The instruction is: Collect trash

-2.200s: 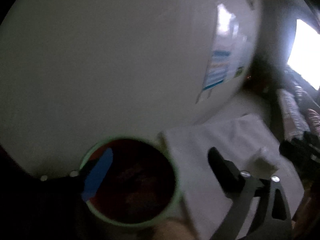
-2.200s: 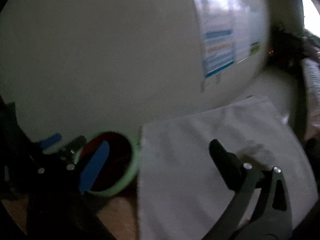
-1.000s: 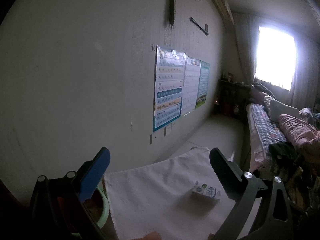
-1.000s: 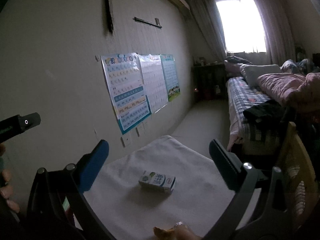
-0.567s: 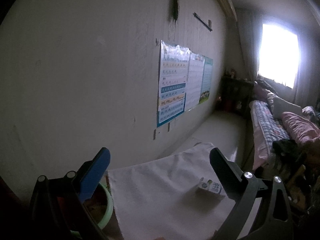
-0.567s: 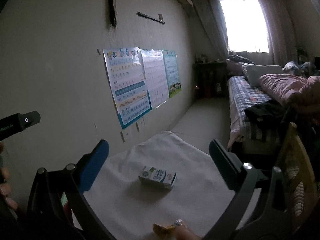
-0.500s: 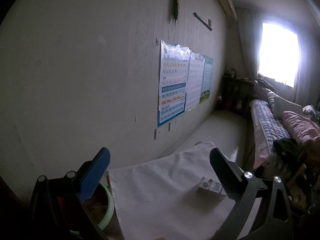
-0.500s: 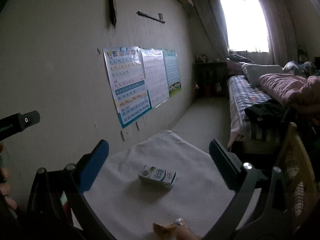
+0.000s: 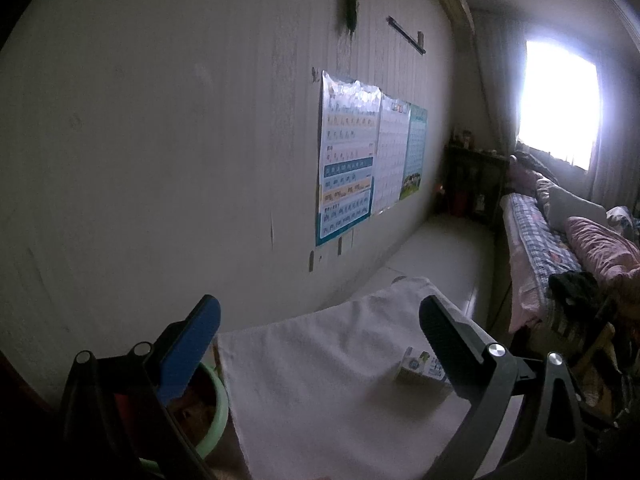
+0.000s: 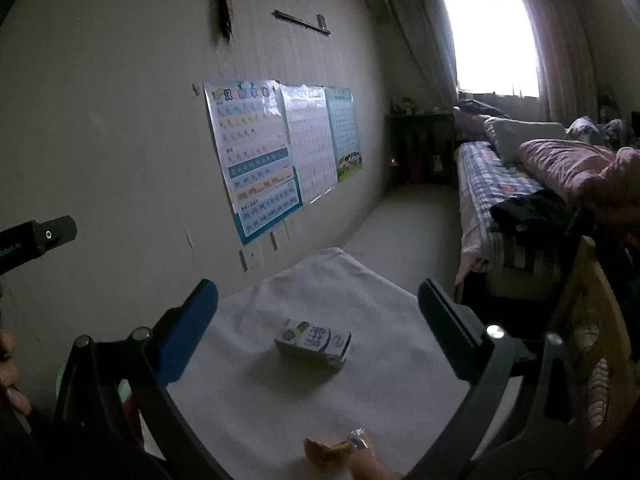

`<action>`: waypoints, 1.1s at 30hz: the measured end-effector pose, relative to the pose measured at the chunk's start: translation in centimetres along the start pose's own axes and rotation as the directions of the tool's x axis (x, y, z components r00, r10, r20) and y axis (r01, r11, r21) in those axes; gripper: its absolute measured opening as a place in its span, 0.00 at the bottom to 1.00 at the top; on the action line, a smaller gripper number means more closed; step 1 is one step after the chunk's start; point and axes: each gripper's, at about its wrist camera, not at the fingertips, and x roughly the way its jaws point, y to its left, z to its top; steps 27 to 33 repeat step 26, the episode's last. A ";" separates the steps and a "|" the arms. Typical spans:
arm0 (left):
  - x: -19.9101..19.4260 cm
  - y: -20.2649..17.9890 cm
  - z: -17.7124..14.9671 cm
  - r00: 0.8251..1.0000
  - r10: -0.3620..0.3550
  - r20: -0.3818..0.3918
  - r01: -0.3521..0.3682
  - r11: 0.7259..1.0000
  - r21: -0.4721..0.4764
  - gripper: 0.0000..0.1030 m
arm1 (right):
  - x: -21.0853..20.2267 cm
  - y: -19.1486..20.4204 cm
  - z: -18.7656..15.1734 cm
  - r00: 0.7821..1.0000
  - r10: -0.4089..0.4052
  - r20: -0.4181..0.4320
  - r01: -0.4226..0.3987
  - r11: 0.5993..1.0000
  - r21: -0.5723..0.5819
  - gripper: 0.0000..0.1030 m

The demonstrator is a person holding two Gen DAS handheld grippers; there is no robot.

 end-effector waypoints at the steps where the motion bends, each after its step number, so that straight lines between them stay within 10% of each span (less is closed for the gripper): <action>1: 0.1 0.0 0.0 1.000 0.000 -0.002 0.000 1.000 0.000 0.92 | 0.1 0.0 0.0 1.000 -0.001 -0.002 0.001 1.000 0.000 0.96; 18: 2.4 -1.1 -1.4 0.996 -0.045 -0.075 0.046 0.999 0.017 0.92 | 2.0 -0.5 -1.4 0.998 -0.013 -0.065 0.013 1.000 0.003 0.96; 23: 9.8 -1.7 -6.7 0.953 -0.070 -0.296 0.070 0.997 -0.009 0.92 | 6.9 -3.3 -4.0 0.976 -0.066 -0.209 0.080 0.995 0.060 0.96; 26: 15.1 -3.1 -10.7 0.921 -0.009 -0.390 0.039 0.997 0.068 0.92 | 12.1 -6.0 -6.5 0.928 -0.181 -0.327 0.206 0.978 0.044 0.96; 33: 15.1 -3.1 -10.7 0.921 -0.009 -0.390 0.039 0.997 0.068 0.92 | 12.1 -6.0 -6.5 0.928 -0.181 -0.327 0.206 0.978 0.044 0.96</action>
